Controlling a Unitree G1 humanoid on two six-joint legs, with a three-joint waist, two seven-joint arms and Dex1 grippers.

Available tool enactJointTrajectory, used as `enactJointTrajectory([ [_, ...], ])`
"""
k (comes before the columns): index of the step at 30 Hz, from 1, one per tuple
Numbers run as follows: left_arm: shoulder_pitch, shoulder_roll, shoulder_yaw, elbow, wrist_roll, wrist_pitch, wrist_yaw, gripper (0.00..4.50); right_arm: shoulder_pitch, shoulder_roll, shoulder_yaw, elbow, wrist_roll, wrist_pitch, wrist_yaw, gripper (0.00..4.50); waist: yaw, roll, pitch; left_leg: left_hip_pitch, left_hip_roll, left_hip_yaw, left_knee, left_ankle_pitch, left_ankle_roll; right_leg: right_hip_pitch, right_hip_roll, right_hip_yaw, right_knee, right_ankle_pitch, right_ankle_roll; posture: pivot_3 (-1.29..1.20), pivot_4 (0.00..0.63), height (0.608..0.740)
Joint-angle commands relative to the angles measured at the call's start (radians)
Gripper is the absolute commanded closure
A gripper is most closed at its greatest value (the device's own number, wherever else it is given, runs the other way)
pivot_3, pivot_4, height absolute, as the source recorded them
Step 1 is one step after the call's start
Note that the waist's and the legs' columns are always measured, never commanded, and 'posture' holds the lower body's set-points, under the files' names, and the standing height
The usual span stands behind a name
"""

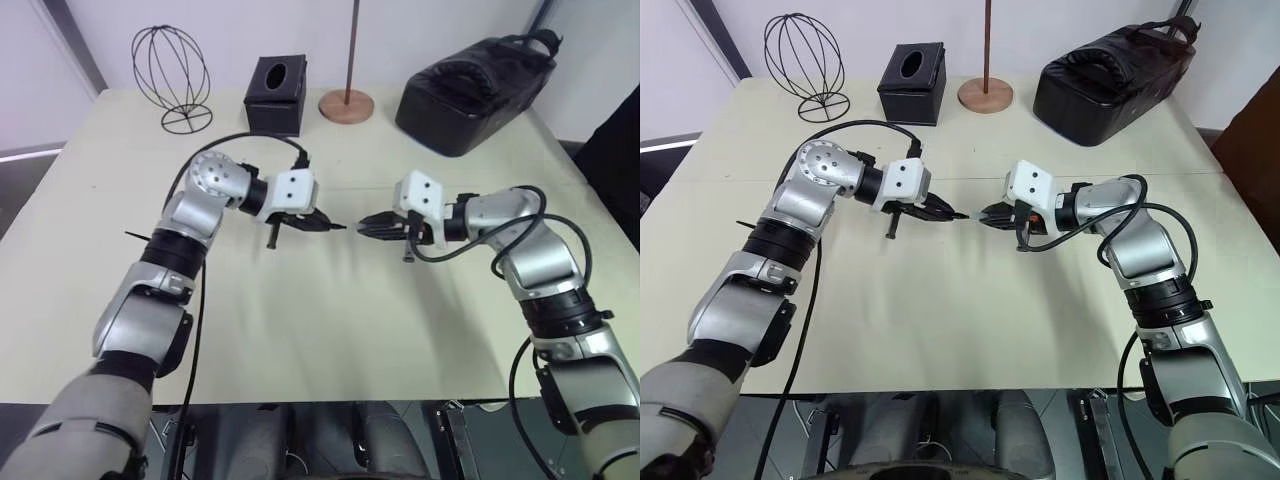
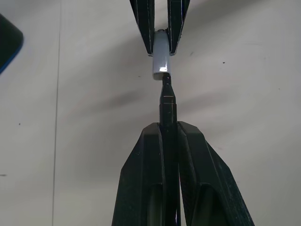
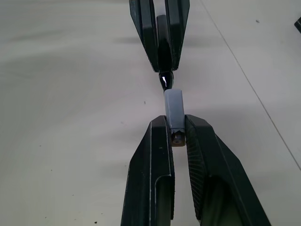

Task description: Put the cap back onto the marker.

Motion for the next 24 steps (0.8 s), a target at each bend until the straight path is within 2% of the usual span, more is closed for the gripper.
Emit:
enactJointTrajectory([
  [1,-0.056,-0.038,0.021,-0.033,-0.053,-0.041,0.008,4.50,-0.002,0.018,0.001,-0.050,0.016,-0.010,-0.014,4.38,0.000,0.000,0.000,0.000,0.000,0.000,0.000,0.000,0.000,0.000,0.000,0.000,0.000,0.000,0.000,0.00,0.150,0.740],
  [8,-0.064,-0.043,0.039,-0.033,-0.072,-0.019,-0.004,4.50,0.011,0.012,0.003,-0.065,0.018,-0.007,-0.012,4.38,0.000,0.000,0.000,0.000,0.000,0.000,0.000,0.000,0.000,0.000,0.000,0.000,0.000,0.000,0.000,0.00,0.150,0.740],
  [18,-0.025,-0.039,-0.031,-0.080,-0.008,-0.029,-0.024,4.50,-0.027,0.008,0.043,-0.042,-0.023,-0.015,-0.003,4.38,-0.001,0.000,0.000,0.000,0.000,0.000,0.000,0.000,0.000,0.000,0.000,0.000,0.000,0.000,0.000,0.00,0.150,0.740],
  [24,-0.025,-0.078,-0.071,-0.104,0.033,-0.014,0.014,4.50,-0.082,0.068,0.050,-0.032,-0.006,0.085,-0.021,4.38,-0.001,0.000,0.000,0.000,0.000,0.000,0.000,0.000,0.000,0.000,0.000,0.000,0.000,0.000,0.000,0.00,0.150,0.740],
])
